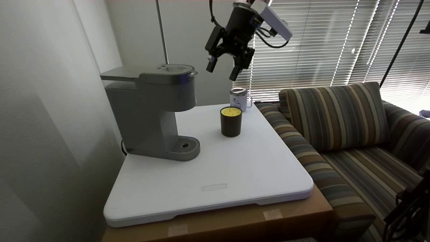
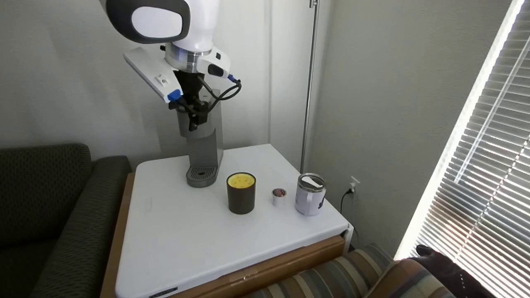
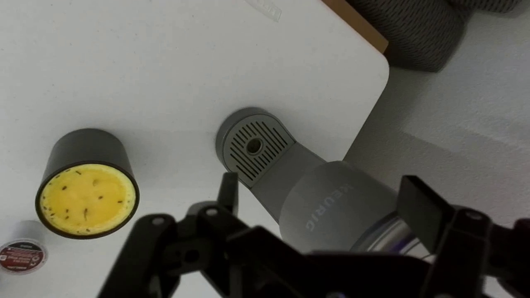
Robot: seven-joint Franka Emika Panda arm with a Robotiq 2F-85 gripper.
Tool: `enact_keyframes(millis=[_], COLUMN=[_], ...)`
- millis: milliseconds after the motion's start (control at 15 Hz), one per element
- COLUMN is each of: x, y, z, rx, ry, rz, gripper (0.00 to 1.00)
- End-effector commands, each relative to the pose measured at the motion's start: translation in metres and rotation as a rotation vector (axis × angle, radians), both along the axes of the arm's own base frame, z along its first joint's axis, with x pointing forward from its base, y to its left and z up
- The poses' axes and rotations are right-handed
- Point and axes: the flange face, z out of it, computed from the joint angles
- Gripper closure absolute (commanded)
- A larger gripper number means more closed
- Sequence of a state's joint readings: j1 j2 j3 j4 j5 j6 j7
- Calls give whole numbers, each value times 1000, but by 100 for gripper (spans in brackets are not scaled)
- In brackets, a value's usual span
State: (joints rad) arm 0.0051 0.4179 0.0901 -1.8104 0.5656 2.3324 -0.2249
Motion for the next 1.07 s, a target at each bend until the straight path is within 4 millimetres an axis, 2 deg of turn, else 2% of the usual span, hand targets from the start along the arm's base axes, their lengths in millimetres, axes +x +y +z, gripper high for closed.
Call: enact_keyframes(millis=[0,600,1000], x=[5,14,17], y=[-5,3,10], z=[-9,-27,-33], rx=[11,65,188], ry=[-3,-77,-105], rz=[-63,-205,-307], gripper=[34,98,100])
